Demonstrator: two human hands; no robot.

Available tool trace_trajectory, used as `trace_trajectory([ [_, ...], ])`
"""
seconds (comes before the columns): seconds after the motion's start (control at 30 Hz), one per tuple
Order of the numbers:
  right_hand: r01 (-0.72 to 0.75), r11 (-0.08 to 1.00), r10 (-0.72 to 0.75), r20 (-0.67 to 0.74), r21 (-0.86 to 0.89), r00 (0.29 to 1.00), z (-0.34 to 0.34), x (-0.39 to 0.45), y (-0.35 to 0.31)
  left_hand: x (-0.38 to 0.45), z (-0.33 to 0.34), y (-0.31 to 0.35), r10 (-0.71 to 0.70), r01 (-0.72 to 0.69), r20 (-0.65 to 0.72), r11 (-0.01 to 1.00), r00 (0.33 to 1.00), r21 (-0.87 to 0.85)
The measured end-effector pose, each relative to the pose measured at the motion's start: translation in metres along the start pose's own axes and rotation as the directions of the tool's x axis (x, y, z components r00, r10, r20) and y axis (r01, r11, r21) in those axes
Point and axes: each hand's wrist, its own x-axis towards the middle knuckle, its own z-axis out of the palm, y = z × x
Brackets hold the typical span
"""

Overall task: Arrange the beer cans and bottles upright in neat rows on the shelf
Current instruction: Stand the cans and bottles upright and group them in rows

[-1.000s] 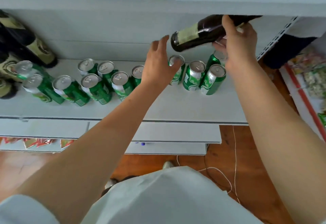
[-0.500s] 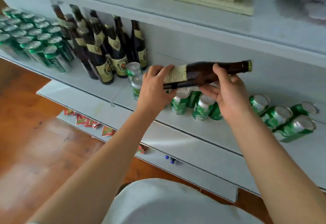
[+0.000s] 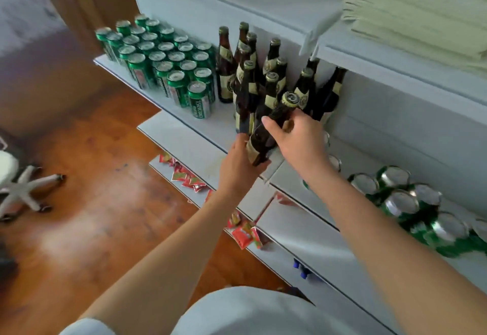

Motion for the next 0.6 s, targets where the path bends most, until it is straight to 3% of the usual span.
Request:
trace_trajectory([
  [0.13,0.065,0.995,-0.057,0.104,-0.071,0.993,0.049,0.038,-0.027,0.036,-0.022,-0.034,-0.085,0.084,-0.042,0.996,0.996,-0.006],
  [0.33,0.055,0.990,-0.021,0.247,-0.131,0.969,0.127,0.101,-0.047,0.105,-0.044,-0.071,-0.255,0.256,-0.087,0.967,0.963,-0.008],
  [0.6,-0.079,0.946,0.133,0.153,-0.314,0.979,0.185,0.157,-0.067,0.170,-0.046,-0.091,-0.257,0.256,0.017,0.966,0.966,0.040],
])
